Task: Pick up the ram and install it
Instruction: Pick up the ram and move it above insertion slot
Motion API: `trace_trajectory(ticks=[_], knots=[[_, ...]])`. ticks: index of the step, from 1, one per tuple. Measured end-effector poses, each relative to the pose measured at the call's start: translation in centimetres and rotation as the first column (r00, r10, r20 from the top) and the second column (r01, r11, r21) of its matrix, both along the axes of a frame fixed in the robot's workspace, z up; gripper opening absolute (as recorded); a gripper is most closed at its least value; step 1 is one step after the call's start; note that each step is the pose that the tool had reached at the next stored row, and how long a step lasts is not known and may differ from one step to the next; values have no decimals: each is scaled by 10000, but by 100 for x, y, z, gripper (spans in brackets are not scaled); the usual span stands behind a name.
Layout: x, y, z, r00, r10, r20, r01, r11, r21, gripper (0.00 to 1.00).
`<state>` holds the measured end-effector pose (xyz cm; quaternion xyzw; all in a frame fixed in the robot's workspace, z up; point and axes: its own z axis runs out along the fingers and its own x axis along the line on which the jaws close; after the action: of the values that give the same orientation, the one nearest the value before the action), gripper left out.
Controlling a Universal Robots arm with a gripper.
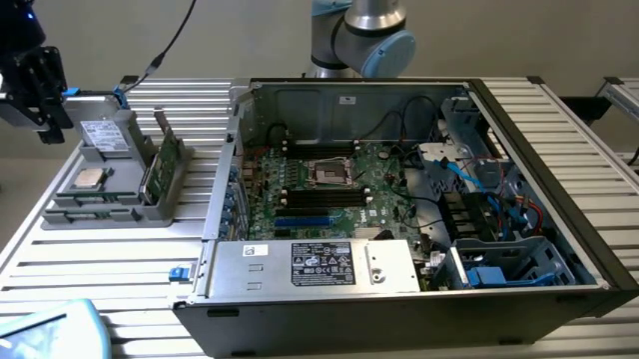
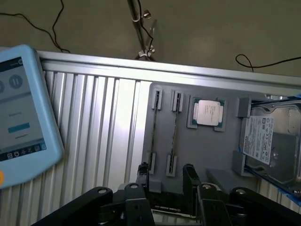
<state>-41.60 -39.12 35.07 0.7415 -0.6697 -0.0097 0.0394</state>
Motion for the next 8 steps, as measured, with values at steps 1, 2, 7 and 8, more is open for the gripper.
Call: trace_trajectory(ticks=[1,2,7,8], knots=[[-4,-2,-19,10000,1,1,-1,10000,1,40],[-9,-4,-36,10000,1,-1,-1,10000,0,40],[-24,-8,-128,10000,-3,0,3,10000,0,33],[-25,-9,-146,10000,-26,0,26,10000,0,33]])
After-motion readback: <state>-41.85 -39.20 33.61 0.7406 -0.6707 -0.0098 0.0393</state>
